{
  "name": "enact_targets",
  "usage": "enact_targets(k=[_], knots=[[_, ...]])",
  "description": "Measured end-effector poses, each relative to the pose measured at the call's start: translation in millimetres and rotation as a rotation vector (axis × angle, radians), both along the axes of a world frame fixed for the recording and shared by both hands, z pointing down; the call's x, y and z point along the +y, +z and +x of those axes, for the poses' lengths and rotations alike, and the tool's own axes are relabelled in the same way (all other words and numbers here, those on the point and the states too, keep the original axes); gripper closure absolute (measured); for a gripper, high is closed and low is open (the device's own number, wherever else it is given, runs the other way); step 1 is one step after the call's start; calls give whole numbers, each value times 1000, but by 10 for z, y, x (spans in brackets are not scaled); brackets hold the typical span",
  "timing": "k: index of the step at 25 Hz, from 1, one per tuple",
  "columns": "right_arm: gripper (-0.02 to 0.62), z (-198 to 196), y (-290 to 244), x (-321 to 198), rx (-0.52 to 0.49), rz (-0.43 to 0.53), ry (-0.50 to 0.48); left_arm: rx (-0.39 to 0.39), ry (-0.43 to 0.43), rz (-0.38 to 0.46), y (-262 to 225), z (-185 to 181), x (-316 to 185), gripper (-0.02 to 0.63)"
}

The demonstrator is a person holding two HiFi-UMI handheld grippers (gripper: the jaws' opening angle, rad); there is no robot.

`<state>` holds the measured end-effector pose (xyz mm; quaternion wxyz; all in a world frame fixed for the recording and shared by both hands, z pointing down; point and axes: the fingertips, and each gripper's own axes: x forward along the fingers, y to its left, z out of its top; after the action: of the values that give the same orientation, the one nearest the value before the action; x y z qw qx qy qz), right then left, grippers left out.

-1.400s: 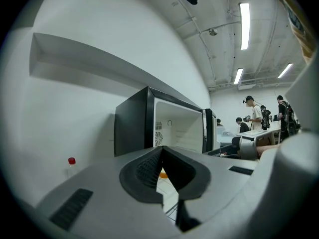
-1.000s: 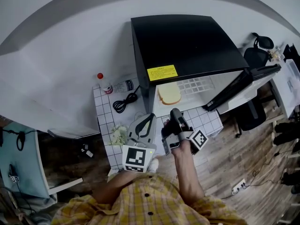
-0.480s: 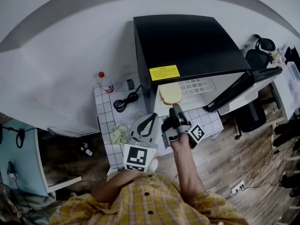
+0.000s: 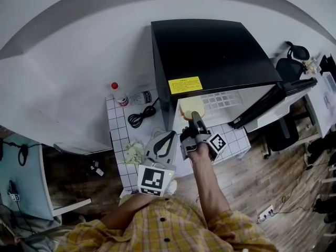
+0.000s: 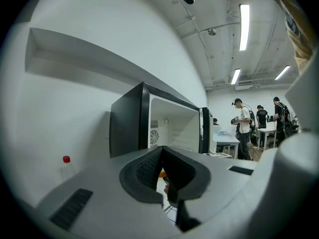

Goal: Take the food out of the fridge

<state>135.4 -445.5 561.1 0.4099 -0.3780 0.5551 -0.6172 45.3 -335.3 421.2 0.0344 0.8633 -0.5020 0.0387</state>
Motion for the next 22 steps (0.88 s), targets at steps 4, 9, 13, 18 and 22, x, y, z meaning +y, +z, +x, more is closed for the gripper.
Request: enact_targets(k=[4,9,13,18,22], knots=[[388,33,28,-116,-33,-15,36,-5,9,-3,21,17,22,598],[466,20,48,-131,-23,-23,52,0,12,0,6,23,19,600],[486,24,55,-112,-18,-43,56,-1,9,4,-1,16,25,600],[502,57,-58,-60,-29,-34,70,0,3,8,-7,-4,38,600],[503,63,-183,-16,-38,-8,66,10,-3,5,-7,-12,46,598]])
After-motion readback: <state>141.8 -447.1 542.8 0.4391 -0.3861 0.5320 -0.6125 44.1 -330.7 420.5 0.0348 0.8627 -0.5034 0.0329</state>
